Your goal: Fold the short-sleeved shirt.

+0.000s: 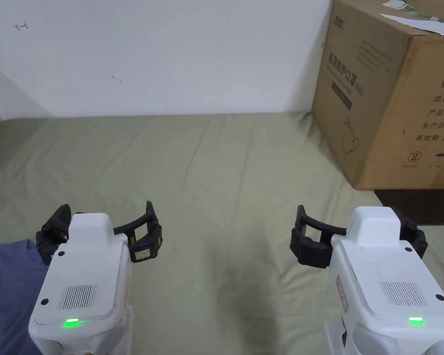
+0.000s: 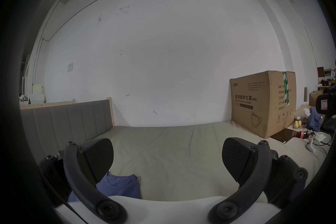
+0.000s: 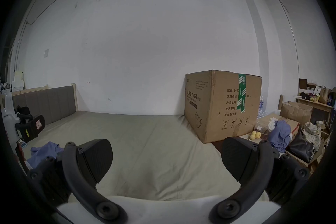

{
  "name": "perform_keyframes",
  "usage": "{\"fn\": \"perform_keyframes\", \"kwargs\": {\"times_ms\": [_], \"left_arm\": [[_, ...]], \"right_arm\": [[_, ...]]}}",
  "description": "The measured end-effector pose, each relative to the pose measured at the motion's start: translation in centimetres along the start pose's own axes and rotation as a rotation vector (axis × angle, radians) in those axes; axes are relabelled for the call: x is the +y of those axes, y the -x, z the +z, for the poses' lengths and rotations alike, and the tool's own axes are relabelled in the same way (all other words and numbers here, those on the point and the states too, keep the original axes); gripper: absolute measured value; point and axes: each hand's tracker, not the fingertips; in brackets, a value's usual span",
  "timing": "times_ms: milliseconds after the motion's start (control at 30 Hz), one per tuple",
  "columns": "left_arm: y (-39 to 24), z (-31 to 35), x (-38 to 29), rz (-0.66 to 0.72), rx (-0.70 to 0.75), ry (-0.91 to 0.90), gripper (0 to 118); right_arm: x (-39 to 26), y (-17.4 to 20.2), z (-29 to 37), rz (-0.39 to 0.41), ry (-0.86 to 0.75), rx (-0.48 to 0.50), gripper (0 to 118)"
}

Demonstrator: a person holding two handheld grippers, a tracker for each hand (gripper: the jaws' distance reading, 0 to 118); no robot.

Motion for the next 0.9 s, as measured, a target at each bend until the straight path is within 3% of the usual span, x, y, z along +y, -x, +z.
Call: {"fn": "perform_keyframes", "kwargs": {"times_ms": [900], "left_arm": [[-0.04,0.0,0.05,-0.022,-0.011,0.002,118]], "right_arm": [[0.11,0.34,0.19,0.031,0.003,0.003,117]]}}
